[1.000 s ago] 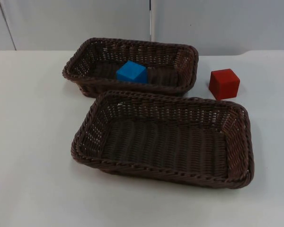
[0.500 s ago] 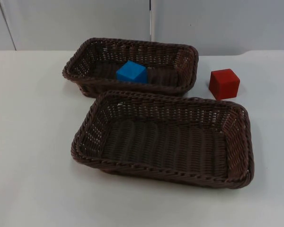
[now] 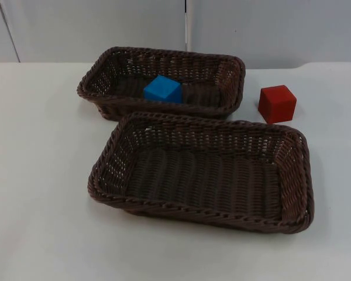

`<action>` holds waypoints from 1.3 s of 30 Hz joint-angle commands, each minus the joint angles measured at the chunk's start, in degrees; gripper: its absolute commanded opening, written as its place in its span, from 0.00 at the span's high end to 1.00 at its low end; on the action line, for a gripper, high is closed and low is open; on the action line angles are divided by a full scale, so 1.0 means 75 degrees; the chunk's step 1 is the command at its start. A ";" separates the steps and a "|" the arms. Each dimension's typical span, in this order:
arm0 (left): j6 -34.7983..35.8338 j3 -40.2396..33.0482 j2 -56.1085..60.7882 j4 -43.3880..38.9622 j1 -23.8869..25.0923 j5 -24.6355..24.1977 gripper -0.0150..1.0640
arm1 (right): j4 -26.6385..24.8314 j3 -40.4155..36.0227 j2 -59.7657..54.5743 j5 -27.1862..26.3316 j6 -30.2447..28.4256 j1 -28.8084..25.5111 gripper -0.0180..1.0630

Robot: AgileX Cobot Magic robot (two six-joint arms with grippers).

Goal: Pick up one cube with the left hand and place it into the upper basket. Pick up one cube with the right hand and place it into the lower basket.

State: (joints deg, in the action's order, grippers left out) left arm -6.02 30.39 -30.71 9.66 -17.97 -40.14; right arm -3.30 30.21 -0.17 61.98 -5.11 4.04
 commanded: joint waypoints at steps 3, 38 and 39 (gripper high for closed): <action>0.0064 -0.0048 0.0049 -0.0030 -0.0001 0.0071 0.01 | -0.0061 0.0352 -0.0180 -0.0041 -0.0016 -0.0043 0.01; 0.0064 -0.0048 0.0049 0.0000 -0.0001 0.0071 0.01 | -0.0264 0.4132 -0.8931 -0.0553 -0.0180 -0.0043 0.01; 0.0064 -0.0048 0.0049 0.0000 -0.0001 0.0071 0.01 | -0.0264 0.4325 -0.9263 -0.0564 -0.0282 -0.0043 0.01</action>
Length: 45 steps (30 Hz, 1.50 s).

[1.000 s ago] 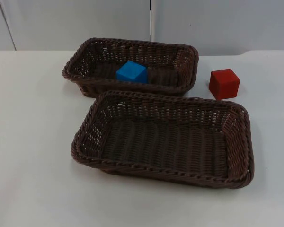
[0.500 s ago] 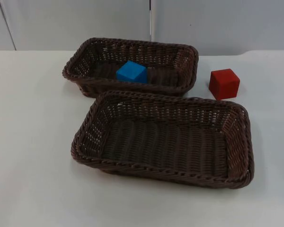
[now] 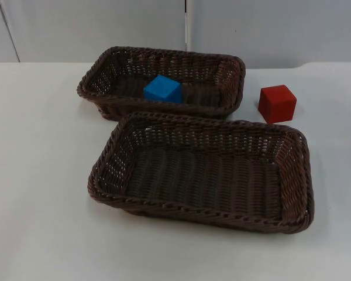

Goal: Pick up one cube with the left hand and place it into the upper basket. Pick up one cube with the right hand and place it into the lower basket.

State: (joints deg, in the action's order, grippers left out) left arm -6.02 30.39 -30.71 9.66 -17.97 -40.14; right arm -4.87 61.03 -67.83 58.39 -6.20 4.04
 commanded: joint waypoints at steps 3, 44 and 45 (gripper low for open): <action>0.0064 -0.0048 0.0049 -0.0003 -0.0001 0.0100 0.01 | -0.0142 0.0774 -0.1156 -0.0144 -0.0230 -0.0043 0.01; 0.0064 -0.0048 0.0049 0.0000 -0.0001 0.0209 0.01 | -0.1228 0.5515 -0.8340 -0.2697 -0.2400 0.1155 0.01; 0.0064 -0.0048 0.0049 0.0000 -0.0001 0.0225 0.01 | -0.1228 0.5515 -0.8378 -0.2815 -0.2400 0.1155 0.01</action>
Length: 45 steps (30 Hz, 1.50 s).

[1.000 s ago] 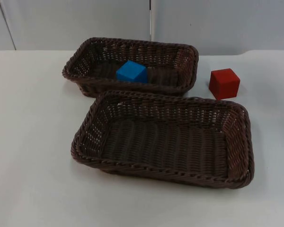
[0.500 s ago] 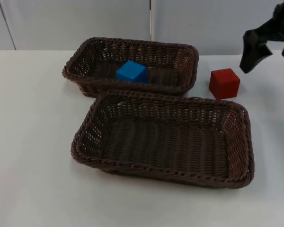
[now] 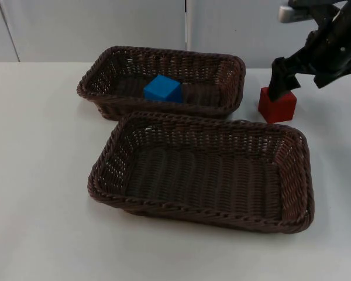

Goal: Pick up one cube with the left hand and place it into the upper basket. Pick up one cube with the right hand and place it into the lower basket.

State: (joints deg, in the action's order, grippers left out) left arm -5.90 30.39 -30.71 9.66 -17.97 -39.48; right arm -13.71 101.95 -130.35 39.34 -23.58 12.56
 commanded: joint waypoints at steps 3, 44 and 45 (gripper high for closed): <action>0.0048 -0.0048 0.0049 0.0000 -0.0001 0.0168 0.01 | -0.0063 0.0059 -0.0090 -0.0575 -0.0082 0.0019 0.01; 0.0048 -0.0048 0.0049 -0.0138 -0.0001 0.0165 0.01 | -0.0418 0.0059 -0.0915 -0.1931 -0.0326 0.0180 0.62; 0.0048 -0.0048 0.0049 -0.0138 -0.0001 0.0165 0.01 | -0.0418 0.0059 -0.0915 -0.1891 -0.0326 0.0180 0.72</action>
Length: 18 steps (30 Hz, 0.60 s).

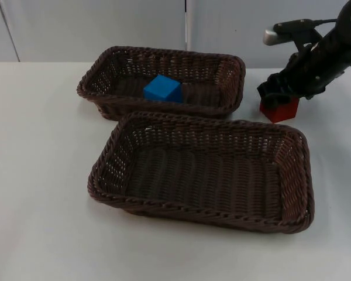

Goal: Pick up one cube with the left hand and place it into the upper basket. Pick up one cube with the right hand and place it into the lower basket.

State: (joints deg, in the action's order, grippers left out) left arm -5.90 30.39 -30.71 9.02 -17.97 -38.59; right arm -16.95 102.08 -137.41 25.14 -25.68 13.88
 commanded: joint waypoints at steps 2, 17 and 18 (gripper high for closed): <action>0.0048 -0.0048 0.0049 -0.0053 -0.0001 0.0046 0.01 | 0.0032 0.0042 0.0058 0.0078 -0.0047 0.0005 0.81; 0.0048 -0.0048 0.0049 -0.0053 -0.0001 0.0046 0.01 | 0.1107 0.0042 0.1701 0.2087 -0.0015 -0.0012 0.98; 0.0048 -0.0048 0.0049 -0.0053 -0.0001 0.0046 0.01 | 0.1107 0.0042 0.1833 0.2235 0.0090 -0.0012 0.98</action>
State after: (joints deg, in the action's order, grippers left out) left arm -5.90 30.39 -30.71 8.92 -17.97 -38.59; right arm -9.05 102.08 -124.73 40.81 -25.21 13.88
